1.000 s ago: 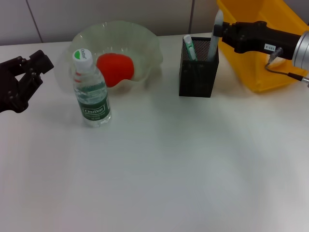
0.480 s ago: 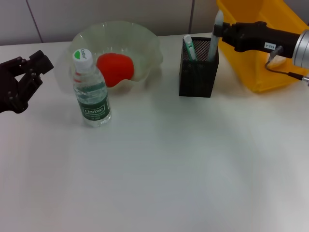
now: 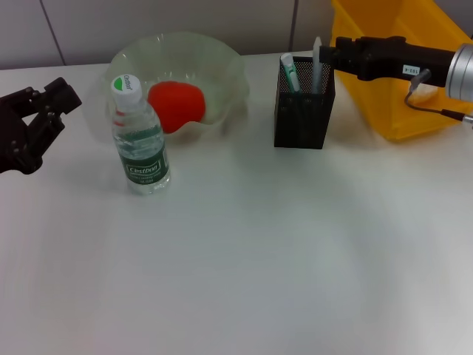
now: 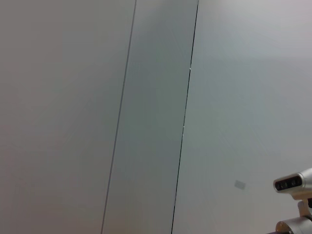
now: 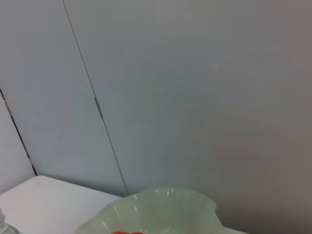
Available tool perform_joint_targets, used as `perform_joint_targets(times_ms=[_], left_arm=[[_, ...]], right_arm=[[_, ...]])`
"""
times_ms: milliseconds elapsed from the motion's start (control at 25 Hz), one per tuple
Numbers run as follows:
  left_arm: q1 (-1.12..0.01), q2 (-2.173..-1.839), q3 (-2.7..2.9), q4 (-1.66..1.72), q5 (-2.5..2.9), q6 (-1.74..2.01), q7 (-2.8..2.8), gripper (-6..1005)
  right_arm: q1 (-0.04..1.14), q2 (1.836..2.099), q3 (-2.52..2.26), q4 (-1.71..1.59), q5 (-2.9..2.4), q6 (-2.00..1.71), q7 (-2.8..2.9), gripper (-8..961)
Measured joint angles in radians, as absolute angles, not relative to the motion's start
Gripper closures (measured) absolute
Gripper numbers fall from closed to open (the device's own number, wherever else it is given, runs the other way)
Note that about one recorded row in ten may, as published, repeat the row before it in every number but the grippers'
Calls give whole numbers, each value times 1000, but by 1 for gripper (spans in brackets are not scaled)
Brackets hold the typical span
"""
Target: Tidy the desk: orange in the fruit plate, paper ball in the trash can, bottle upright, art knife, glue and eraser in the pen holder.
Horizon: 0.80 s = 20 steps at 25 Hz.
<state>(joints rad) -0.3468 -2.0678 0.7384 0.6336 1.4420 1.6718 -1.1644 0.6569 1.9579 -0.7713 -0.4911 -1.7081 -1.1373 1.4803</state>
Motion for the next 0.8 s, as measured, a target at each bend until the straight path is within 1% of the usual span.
perform_joint_targets(times_ms=[160,400,560,600,640,680,800], left_arm=[[-346,-2068,738,634,1442,1674,-1164,870],[-345,-2068,740,634,1442,1674,-1164,870],[-345,-2068,741,634,1442,1680,-1164,869],[-345,-2068,742,634,1442,1684,-1165,869],[-346,-2067,742,634,1442,1689,-1165,869],[-347,-2067,742,634,1442,1692,-1166,869],[-351,-2065,743,634,1447,1699,-1175,869]], right_arm=[[655,1959,-772,-501,-1709,-1141,1489,518],[630,1973,-772,-551,-1709,-1179,1501,521],[593,1989,-772,-638,-1709,-1245,1549,523],[579,1995,-772,-669,-1711,-1267,1564,524],[550,2007,-772,-731,-1718,-1309,1598,524],[550,2007,-772,-731,-1718,-1309,1598,525],[505,2026,-775,-833,-1732,-1382,1649,526]])
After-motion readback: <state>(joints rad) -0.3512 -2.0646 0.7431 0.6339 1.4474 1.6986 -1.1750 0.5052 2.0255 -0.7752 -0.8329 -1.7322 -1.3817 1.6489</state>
